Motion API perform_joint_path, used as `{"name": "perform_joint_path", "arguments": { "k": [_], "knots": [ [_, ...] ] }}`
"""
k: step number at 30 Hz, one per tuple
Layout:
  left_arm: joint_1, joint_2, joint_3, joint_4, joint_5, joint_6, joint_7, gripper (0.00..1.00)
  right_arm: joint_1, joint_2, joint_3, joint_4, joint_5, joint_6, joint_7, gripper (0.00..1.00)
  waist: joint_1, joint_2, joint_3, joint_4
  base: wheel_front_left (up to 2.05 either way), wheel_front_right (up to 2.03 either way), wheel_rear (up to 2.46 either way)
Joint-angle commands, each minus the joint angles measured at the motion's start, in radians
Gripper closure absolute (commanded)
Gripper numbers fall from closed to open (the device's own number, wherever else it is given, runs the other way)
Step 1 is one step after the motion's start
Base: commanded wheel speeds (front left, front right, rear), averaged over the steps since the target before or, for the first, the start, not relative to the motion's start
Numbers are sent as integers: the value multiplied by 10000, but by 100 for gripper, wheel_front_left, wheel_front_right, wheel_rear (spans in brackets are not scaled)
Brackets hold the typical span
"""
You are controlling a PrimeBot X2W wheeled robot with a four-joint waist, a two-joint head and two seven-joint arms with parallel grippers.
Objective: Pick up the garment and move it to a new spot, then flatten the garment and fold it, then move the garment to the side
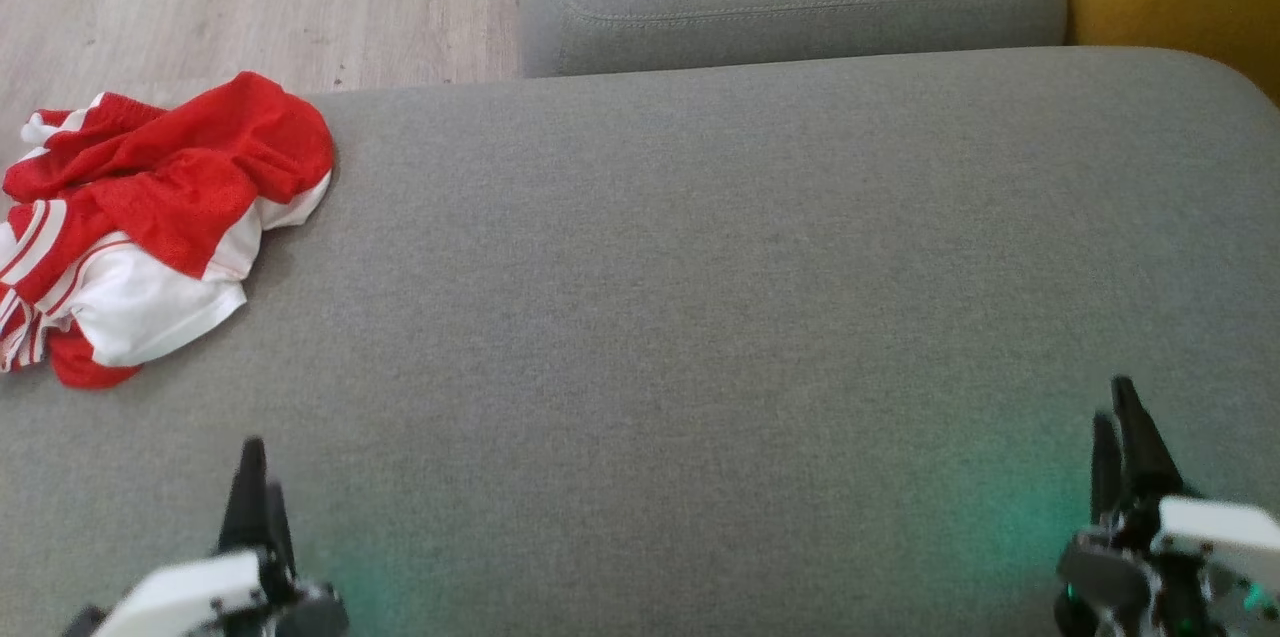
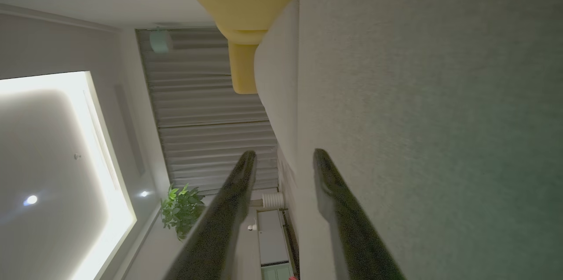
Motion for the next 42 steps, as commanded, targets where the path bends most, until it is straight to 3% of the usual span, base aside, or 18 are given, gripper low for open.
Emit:
{"name": "perform_joint_path", "arguments": {
  "k": [1, 17, 33, 42],
  "knots": [
    [-133, 5, -25, -216, 9, -1, -61, 0, -160, -9, 67, -217, -18, 2, -60, 0, 0, -1, -11, 0, 0, 0, 0],
    [107, 11, -291, -647, 732, 10, -538, 0, -85, -20, 359, -342, -770, 7, -532, 0, 0, -1, -91, 15, 0, 0, 0],
    [142, 18, -601, -1299, 2907, 341, -983, 0, -23, -31, 512, -859, -2879, 11, -974, 0, 0, -1, -144, 86, 0, 0, 0],
    [194, 21, -888, -1461, 4583, 417, -1250, 0, 61, -37, 886, -1139, -4656, 14, -1239, 0, 0, -1, -154, 140, 0, 0, 0]
  ]
}}
